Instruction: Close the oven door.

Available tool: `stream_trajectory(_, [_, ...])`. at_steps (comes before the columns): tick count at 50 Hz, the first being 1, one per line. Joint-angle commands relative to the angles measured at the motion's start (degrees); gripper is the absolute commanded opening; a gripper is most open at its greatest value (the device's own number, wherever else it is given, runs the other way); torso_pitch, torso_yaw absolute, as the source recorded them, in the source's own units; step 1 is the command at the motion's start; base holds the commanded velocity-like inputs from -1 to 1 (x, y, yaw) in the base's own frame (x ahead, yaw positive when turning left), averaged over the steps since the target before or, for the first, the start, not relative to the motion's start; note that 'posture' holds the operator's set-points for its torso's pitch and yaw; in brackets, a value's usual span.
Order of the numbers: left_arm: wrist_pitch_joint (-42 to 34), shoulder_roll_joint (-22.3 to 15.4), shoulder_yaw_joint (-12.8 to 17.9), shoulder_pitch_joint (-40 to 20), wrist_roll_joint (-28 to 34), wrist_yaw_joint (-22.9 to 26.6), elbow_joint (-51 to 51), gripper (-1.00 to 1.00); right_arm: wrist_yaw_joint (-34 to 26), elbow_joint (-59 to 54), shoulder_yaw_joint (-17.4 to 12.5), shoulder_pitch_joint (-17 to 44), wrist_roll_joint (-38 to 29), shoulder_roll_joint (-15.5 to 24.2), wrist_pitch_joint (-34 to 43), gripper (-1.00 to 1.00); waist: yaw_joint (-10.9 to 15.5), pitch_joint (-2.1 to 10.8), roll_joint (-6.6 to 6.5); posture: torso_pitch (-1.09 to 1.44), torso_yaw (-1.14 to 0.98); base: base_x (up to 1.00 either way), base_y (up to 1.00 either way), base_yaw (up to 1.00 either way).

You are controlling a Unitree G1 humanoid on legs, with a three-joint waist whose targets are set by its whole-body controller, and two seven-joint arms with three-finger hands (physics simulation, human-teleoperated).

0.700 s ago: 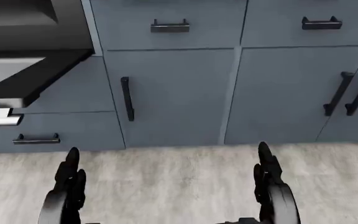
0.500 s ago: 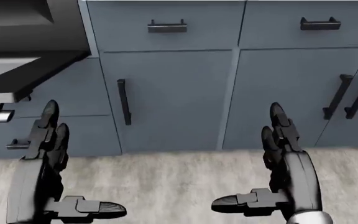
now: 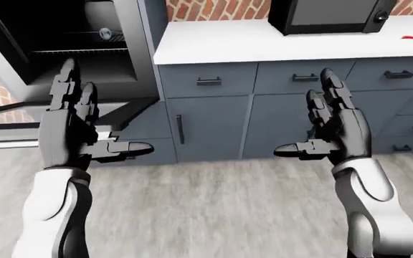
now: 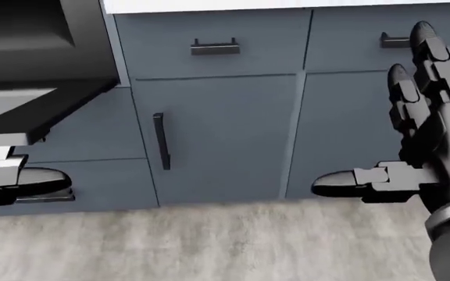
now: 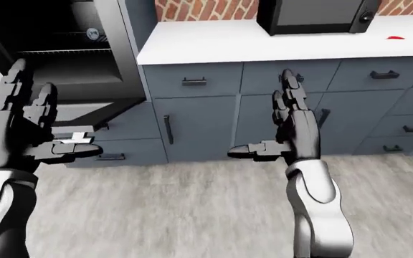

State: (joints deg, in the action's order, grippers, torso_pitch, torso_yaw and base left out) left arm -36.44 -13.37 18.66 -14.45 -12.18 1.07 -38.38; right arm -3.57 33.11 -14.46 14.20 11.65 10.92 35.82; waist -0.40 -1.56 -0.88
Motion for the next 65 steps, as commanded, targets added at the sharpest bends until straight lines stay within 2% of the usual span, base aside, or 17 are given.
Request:
stream_trajectory(1, [2.17, -0.99, 0.91, -1.09, -0.05, -0.19, -1.77, 1.0, 0.02, 1.42, -0.15, 1.49, 0.12, 0.44, -1.89, 1.0, 0.17, 0.79, 0.78, 0.0, 0.0, 0.0, 0.2, 0.0])
stream_trajectory(5, [2.21, -0.98, 0.65, -0.62, 0.18, 0.11, -1.98, 1.0, 0.0, 1.5, -0.42, 1.49, 0.42, 0.73, -1.56, 1.0, -0.03, 0.12, -3.4, 0.0, 0.0, 0.0, 0.21, 0.0])
stream_trajectory(18, [2.89, -1.29, 1.29, -0.55, 0.52, 0.75, -1.18, 1.0, 0.07, 1.91, -0.96, 1.79, 1.0, 1.17, -0.74, 1.0, 0.03, 0.54, 3.82, 0.0, 0.0, 0.0, 0.31, 0.0])
stream_trajectory(20, [3.16, -1.26, 1.31, -0.45, 0.64, 0.78, -1.02, 1.0, -0.03, 1.97, -0.86, 1.54, 0.97, 1.16, -0.77, 1.0, -0.4, 0.57, 2.35, 0.0, 0.0, 0.0, 0.27, 0.0])
stream_trajectory(23, [3.03, -1.36, 1.49, -0.49, 0.58, 0.81, -1.26, 1.0, -0.21, 1.93, -0.79, 1.44, 0.76, 1.25, -0.79, 1.0, -0.08, 1.02, 3.43, 0.0, 0.0, 0.0, 0.24, 0.0])
stream_trajectory(28, [3.19, -1.32, 1.45, -0.34, 0.75, 0.86, -1.22, 1.0, -0.57, 2.06, -0.7, 1.23, 0.62, 1.13, -0.7, 1.0, -0.12, -0.09, 0.04, 0.0, 0.0, 0.0, 0.22, 0.0])
stream_trajectory(30, [2.8, -1.36, 1.75, -0.51, 0.42, 0.77, -1.39, 1.0, -0.65, 2.0, -0.65, 1.15, 0.57, 1.03, -0.69, 1.0, -0.2, 1.07, -4.08, 0.0, 0.0, 0.0, 0.21, 0.0])
stream_trajectory(31, [2.86, -1.44, 1.84, -0.52, 0.39, 0.77, -1.32, 1.0, -0.67, 2.08, -0.64, 1.13, 0.57, 1.0, -0.59, 1.0, -0.38, 1.83, -4.37, 0.0, 0.0, 0.0, 0.22, 0.0])
stream_trajectory(33, [2.9, -1.5, 1.87, -0.48, 0.36, 0.75, -1.31, 1.0, -0.74, 2.33, -0.62, 1.08, 0.56, 0.99, -0.4, 1.0, 0.05, -0.04, -3.15, 0.0, 0.0, 0.0, 0.22, 0.0])
stream_trajectory(40, [2.99, -1.71, 2.1, -0.53, 0.25, 0.76, -1.25, 1.0, -0.91, 2.66, -0.57, 1.13, 0.41, 0.94, 0.09, 1.0, 0.07, 0.12, 1.5, 0.0, 0.0, 0.0, 0.22, 0.0])
stream_trajectory(43, [2.89, -1.79, 2.14, -0.64, 0.17, 0.69, -1.28, 1.0, -0.94, 2.77, -0.61, 1.2, 0.42, 0.94, 0.23, 1.0, 0.06, 1.11, 5.82, 0.0, 0.0, 0.0, 0.22, 0.0])
stream_trajectory(44, [2.86, -1.82, 2.17, -0.67, 0.14, 0.67, -1.27, 1.0, -0.95, 2.69, -0.54, 1.21, 0.31, 0.95, 0.15, 1.0, -0.56, 0.35, 3.1, 0.0, 0.0, 0.0, 0.23, 0.0])
stream_trajectory(46, [2.7, -1.88, 2.2, -0.77, 0.06, 0.6, -1.35, 1.0, -0.99, 2.73, -0.5, 1.22, 0.27, 0.94, 0.21, 1.0, -0.09, 0.81, 4.19, 0.0, 0.0, 0.0, 0.22, 0.0])
stream_trajectory(51, [2.68, -1.91, 2.19, -0.72, 0.05, 0.52, -1.45, 1.0, -1.1, 2.83, -0.6, 1.2, 0.26, 0.95, 0.31, 1.0, 0.14, 0.19, 1.69, 0.0, 0.0, 0.0, 0.22, 0.0])
stream_trajectory(56, [2.91, -1.99, 2.3, -0.6, 0.11, 0.6, -1.33, 1.0, -1.21, 2.93, -0.5, 0.98, 0.05, 0.88, 0.15, 1.0, -0.57, 1.48, -4.43, 0.0, 0.0, 0.0, 0.22, 0.0])
stream_trajectory(58, [3.15, -1.96, 2.21, -0.44, 0.26, 0.69, -1.21, 1.0, -1.29, 2.9, -0.45, 0.82, -0.04, 0.82, 0.04, 1.0, -0.08, 0.16, -3.46, 0.0, 0.0, 0.0, 0.22, 0.0])
stream_trajectory(65, [3.04, -2.03, 2.36, -0.57, 0.22, 0.76, -1.19, 1.0, -1.37, 2.97, -0.47, 0.9, -0.1, 0.77, 0.2, 1.0, 0.03, 0.13, 0.69, 0.0, 0.0, 0.0, 0.22, 0.0])
